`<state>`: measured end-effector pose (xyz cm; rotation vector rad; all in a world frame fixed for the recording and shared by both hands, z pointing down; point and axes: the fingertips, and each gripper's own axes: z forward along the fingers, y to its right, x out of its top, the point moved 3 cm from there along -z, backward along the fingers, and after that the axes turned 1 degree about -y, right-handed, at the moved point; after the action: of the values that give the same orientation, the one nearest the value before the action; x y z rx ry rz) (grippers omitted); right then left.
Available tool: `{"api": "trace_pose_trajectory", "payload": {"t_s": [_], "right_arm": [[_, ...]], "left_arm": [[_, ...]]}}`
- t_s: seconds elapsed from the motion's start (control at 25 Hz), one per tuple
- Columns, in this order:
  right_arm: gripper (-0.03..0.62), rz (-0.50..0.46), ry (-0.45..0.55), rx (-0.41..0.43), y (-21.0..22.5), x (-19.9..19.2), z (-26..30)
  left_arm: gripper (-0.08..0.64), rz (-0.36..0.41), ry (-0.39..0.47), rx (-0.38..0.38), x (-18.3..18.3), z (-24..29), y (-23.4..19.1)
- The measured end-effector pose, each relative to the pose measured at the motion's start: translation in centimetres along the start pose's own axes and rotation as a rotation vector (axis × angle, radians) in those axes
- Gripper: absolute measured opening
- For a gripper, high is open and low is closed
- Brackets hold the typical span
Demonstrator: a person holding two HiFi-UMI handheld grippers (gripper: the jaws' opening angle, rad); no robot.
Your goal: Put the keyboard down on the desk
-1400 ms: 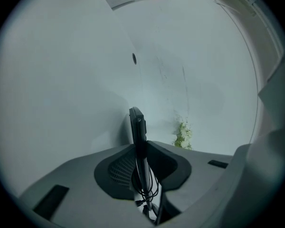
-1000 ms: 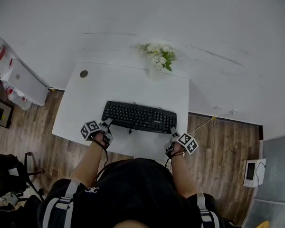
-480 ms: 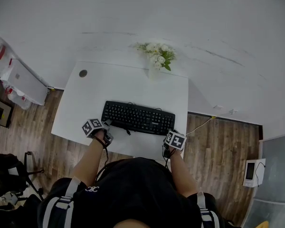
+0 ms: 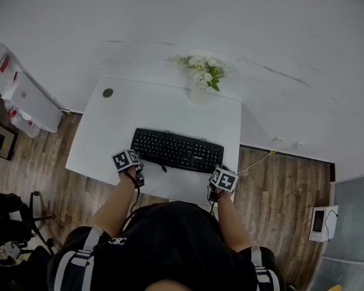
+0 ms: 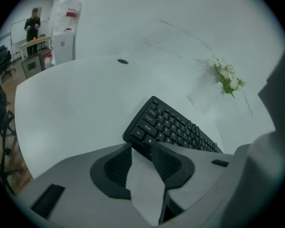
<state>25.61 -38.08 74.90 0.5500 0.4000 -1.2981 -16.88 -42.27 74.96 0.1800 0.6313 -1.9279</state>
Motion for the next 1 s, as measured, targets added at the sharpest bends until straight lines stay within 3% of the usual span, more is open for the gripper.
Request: {"api": "trace_pose_trajectory", "payload": {"t_s": [0.08,0.16,0.36,0.56,0.64,0.8,1.0], "right_arm": [[0.071,-0.025,0.052,-0.028,0.3,0.8,-0.6],[0.011,-0.042,0.114,-0.034,0.4,1.8,-1.4],[0.006,-0.058,0.251,0.067,-1.3,4.6,-3.0],[0.006,-0.230,0.428,0.206,-6.0,8.6,-5.9],[0.007,-0.276,0.498,0.254,-8.0,10.3,-7.5],[0.006,-0.273,0.634,0.307,-11.0,14.4,-11.6],[0.003,-0.255,0.802,0.427,-13.8,18.4,-17.7]], "left_arm": [[0.033,0.098,0.031,0.063,0.5,-1.0,0.0],[0.004,0.203,0.074,0.100,1.2,-1.8,0.5],[0.002,0.352,0.182,0.082,2.6,-3.5,3.1],[0.002,0.439,0.335,-0.031,4.7,-6.1,7.8],[0.002,0.510,0.418,-0.074,5.8,-7.6,10.1],[0.002,0.648,0.588,-0.141,7.8,-11.6,14.8],[0.002,0.728,0.750,-0.271,8.4,-17.1,20.4]]}}
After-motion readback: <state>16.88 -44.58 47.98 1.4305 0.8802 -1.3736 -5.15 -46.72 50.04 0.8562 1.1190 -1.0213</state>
